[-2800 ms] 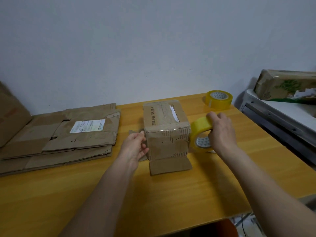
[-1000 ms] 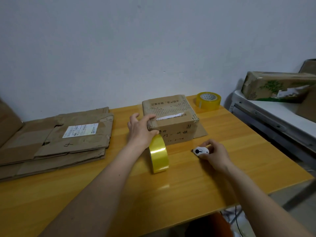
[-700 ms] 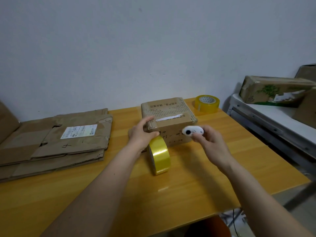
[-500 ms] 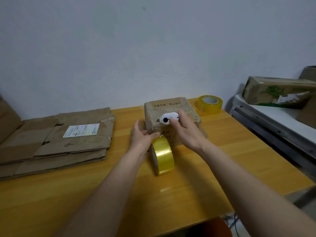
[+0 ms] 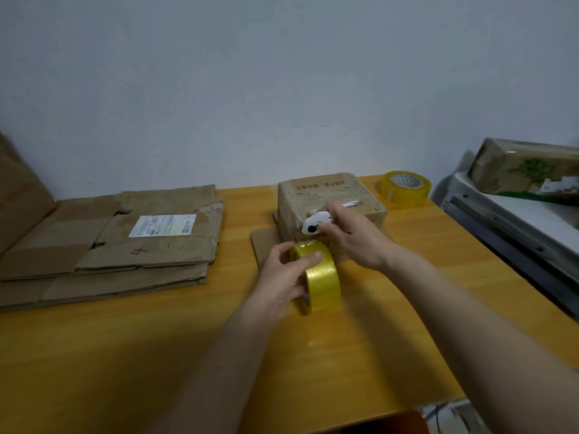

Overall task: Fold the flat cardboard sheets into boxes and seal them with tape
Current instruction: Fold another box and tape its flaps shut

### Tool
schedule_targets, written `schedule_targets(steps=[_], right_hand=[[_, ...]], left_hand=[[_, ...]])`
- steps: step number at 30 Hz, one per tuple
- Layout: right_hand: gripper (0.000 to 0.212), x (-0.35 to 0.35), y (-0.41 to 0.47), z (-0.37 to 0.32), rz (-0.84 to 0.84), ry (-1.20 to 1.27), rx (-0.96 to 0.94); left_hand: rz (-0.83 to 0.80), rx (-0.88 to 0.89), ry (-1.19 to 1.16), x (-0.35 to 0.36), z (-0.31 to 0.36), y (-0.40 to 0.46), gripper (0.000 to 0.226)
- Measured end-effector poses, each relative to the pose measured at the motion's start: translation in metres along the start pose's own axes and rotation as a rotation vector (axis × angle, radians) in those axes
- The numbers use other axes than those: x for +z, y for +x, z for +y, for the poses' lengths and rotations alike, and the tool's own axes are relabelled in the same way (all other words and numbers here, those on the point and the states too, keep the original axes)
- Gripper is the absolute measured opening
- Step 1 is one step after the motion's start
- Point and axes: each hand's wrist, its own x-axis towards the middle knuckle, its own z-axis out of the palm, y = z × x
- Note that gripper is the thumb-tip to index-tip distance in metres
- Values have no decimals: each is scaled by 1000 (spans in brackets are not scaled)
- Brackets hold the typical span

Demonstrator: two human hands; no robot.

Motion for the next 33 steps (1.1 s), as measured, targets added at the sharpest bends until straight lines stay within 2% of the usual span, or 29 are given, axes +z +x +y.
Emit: schedule_targets(steps=[8,17,23,26,30,33], right_hand=[[22,6,2,2,-32,-175,-81],[23,7,-2,4,24,-222,-172],[22,11,-1,3,38,-343,-332],[26,6,-2,14,42,-296,-236],[47,-10,-11,36,41,-311,-99],[35,-13,-21,42,99,-299,-90]], left_hand=[[20,40,-66,3,9,4,49],[56,21,-143,7,10,5,52],[57,43,-168,7,10,7,46],[46,45,-147,3,10,9,40],[36,18,-115,-2,5,12,41],[16,0,-111,-4,-1,11,37]])
